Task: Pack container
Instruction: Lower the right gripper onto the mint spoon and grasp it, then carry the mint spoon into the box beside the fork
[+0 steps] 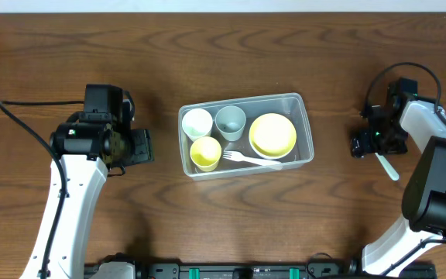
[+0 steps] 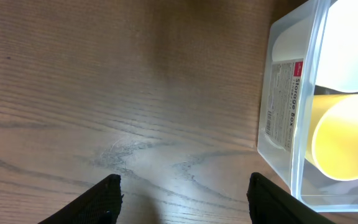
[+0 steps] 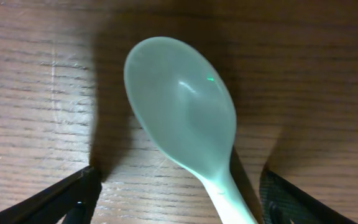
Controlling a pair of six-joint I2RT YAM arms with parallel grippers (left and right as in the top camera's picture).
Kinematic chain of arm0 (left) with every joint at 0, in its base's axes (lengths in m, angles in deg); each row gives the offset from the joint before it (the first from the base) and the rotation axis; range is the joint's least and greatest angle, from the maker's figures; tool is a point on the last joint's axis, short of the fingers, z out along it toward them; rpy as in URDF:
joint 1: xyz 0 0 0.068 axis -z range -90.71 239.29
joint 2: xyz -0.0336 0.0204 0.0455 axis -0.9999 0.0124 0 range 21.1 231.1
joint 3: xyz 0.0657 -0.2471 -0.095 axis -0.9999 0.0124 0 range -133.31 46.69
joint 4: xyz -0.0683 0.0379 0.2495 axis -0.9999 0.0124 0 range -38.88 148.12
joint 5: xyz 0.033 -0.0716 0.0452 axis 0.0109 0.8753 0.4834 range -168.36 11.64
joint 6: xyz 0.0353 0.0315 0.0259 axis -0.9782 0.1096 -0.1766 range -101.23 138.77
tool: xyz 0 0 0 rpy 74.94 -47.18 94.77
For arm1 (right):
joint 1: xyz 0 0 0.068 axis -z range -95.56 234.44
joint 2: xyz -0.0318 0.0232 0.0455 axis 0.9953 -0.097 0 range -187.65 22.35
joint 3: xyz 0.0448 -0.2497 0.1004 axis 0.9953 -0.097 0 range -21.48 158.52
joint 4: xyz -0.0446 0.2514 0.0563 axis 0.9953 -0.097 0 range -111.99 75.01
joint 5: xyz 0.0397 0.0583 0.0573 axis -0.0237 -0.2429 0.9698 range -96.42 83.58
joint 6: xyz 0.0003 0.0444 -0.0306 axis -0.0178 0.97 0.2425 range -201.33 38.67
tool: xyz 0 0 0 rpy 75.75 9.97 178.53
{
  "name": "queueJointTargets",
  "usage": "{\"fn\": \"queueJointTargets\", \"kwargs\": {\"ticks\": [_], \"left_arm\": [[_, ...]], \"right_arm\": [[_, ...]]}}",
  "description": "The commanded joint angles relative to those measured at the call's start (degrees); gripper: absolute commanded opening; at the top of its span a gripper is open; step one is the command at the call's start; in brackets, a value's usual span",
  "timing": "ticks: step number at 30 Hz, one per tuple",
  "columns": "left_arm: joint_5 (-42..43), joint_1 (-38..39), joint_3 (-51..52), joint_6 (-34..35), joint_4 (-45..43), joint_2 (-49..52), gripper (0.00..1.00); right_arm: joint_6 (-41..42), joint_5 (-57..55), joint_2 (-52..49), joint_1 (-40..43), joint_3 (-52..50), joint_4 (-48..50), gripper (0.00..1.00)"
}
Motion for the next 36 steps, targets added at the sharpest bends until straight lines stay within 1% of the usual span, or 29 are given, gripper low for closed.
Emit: {"fn": "queueJointTargets", "kwargs": {"ticks": [1,3,6,11,15,20,28,31,32,33,36], "left_arm": [[0.1,-0.3,0.2,-0.1,0.3,-0.3,0.66],[0.1,-0.3,0.2,-0.1,0.3,-0.3,0.66],[0.1,-0.3,0.2,-0.1,0.3,-0.3,0.66],[0.1,-0.3,0.2,-0.1,0.3,-0.3,0.65],[0.1,-0.3,0.2,-0.1,0.3,-0.3,0.66],[0.1,-0.3,0.2,-0.1,0.3,-0.3,0.66],[0.1,-0.3,0.2,-0.1,0.3,-0.3,0.66],[0.1,-0.3,0.2,-0.1,0.3,-0.3,0.66],[0.1,-0.3,0.2,-0.1,0.3,-0.3,0.66],[0.1,-0.3,0.2,-0.2,0.3,-0.3,0.66],[0.1,-0.3,0.2,-0.1,0.3,-0.3,0.66]], "right_arm": [[0.6,2.5,-0.7,0.6,-1.7,0.5,0.79],[0.6,2.5,-0.7,0.6,-1.7,0.6,0.73],[0.6,2.5,-0.7,0.6,-1.7,0.9,0.63],[0.6,2.5,-0.7,0.6,-1.7,1.1,0.41],[0.6,2.5,-0.7,0.6,-1.7,1.2,0.26],[0.6,2.5,-0.7,0.6,-1.7,1.2,0.20],[0.6,2.5,-0.7,0.6,-1.7,1.4,0.15],[0.7,2.5,-0.7,0.6,-1.7,1.6,0.07],[1.2,2.5,-0.7,0.6,-1.7,1.8,0.03],[2.5,2.5,-0.7,0.6,-1.7,2.2,0.01],[6.1,2.5,-0.5,0.4,-0.5,2.2,0.01]]}}
